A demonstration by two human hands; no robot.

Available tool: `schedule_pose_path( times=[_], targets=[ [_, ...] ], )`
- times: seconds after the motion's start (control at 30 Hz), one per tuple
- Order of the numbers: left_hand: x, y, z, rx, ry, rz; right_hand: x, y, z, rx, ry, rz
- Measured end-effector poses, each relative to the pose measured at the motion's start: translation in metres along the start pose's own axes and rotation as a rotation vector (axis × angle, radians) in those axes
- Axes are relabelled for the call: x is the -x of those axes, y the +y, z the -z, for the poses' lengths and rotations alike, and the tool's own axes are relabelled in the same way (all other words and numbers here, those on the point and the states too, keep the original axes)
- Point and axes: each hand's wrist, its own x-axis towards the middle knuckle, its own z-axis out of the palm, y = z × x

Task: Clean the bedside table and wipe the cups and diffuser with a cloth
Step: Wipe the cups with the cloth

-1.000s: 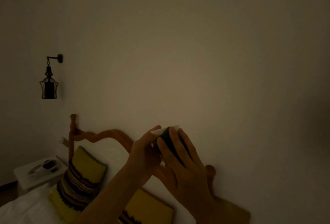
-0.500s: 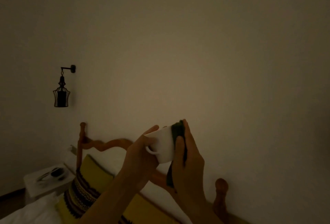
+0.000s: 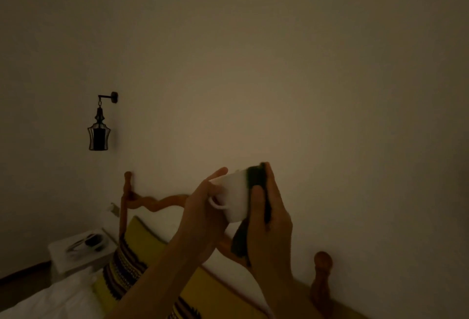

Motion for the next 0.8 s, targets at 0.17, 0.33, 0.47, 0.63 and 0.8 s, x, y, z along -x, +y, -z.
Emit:
schedule_pose_path(
  times=[0.17,0.33,0.47,0.63,0.8],
  targets=[
    [0.001,0.002,-0.009,-0.204,-0.055,0.013,-0.008,0.006,0.012,-0.177,0.033,-0.174],
    [-0.008,0.006,-0.023,-0.244,0.031,0.003,-0.001,0.007,0.012,0.065,0.120,0.096],
    [-0.014,0.003,-0.032,-0.215,0.040,-0.007,0.011,0.005,0.008,0.229,0.075,0.519],
    [-0.014,-0.006,-0.031,-0.074,-0.071,0.072,-0.012,0.003,0.016,-0.069,0.161,0.064],
    [-0.015,-0.016,-0.041,-0.245,-0.098,0.021,-0.018,0.013,0.019,-0.475,0.142,-0.248]
  ],
)
